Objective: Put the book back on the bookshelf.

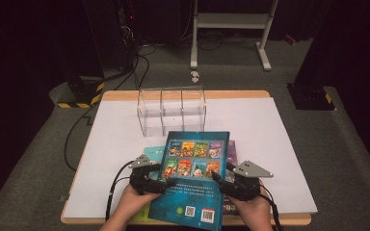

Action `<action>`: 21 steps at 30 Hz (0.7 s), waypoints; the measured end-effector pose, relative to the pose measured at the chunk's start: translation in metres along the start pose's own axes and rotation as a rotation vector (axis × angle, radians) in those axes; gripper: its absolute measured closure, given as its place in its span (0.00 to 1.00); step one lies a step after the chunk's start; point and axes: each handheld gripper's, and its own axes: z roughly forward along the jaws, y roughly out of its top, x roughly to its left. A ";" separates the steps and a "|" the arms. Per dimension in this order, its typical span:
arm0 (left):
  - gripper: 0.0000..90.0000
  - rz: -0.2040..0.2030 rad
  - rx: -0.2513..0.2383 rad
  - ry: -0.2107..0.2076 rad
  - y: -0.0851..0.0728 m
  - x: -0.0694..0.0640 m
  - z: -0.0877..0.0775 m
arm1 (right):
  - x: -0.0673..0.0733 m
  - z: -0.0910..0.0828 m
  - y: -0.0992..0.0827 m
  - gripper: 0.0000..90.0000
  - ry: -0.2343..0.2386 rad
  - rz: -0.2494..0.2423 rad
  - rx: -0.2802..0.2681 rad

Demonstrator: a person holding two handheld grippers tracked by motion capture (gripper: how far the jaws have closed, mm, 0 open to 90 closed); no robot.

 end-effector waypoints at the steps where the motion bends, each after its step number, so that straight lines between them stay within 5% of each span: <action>1: 0.00 -0.015 -0.004 -0.016 0.001 0.002 0.000 | 0.002 -0.001 0.001 0.45 -0.003 -0.010 -0.007; 6: 0.03 -0.037 -0.013 -0.116 0.006 0.006 0.002 | 0.005 -0.005 0.006 0.45 -0.002 -0.047 -0.038; 15: 0.15 0.030 -0.066 -0.027 0.024 0.002 -0.015 | 0.001 0.003 0.025 0.49 0.010 -0.021 -0.049; 21: 0.19 0.080 -0.158 0.021 0.037 0.001 -0.025 | -0.001 0.005 0.050 0.58 0.002 -0.003 -0.116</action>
